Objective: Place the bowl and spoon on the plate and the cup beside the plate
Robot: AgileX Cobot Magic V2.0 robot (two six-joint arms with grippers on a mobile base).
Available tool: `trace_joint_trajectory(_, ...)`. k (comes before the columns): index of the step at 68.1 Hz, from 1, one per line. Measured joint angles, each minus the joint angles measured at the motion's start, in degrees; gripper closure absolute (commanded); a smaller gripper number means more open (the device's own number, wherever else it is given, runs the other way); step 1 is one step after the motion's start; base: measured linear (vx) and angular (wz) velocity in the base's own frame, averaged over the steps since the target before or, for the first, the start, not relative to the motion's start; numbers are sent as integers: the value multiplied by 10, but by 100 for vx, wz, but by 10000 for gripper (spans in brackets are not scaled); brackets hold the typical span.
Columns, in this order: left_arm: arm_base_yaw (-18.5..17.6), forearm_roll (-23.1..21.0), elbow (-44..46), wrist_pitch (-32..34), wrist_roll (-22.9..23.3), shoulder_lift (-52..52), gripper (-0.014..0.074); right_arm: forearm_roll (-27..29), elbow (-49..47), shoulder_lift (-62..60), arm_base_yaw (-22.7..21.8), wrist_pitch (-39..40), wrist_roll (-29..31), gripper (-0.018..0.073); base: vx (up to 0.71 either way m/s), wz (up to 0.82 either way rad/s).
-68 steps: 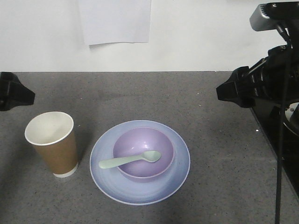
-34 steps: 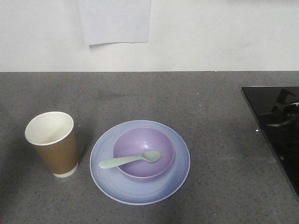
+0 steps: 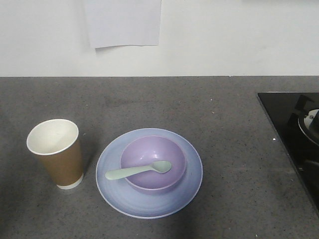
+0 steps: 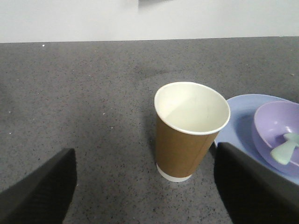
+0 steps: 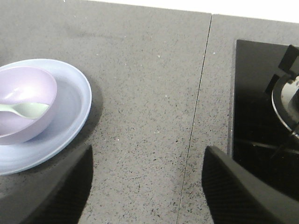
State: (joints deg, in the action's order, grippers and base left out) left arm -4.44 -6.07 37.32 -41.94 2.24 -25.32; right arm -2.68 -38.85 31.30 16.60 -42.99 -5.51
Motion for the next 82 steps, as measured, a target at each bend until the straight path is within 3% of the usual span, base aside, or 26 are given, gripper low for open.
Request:
trace_joint_trajectory(10, 0, 1, -19, -1, -1, 22, 74, -10, 18, -27, 0, 13, -1, 177, 0, 0)
trace_joint_trajectory(17, 0, 1, -20, -4, -1, 27, 163, -18, 18, -31, 0, 17, -1, 272, 0, 0)
trace_joint_trajectory(32, 0, 1, -20, -4, -1, 27, 498, -49, 18, -31, 0, 18, -1, 555, 0, 0)
trace_joint_trajectory(36, 0, 1, -20, -5, -1, 27, 600, -51, 18, -31, 0, 18, -1, 575, 0, 0)
trace_joint_trajectory(82, 0, 1, -20, -6, -2, 27, 603, -53, 18, -31, 0, 18, -1, 570, 0, 0)
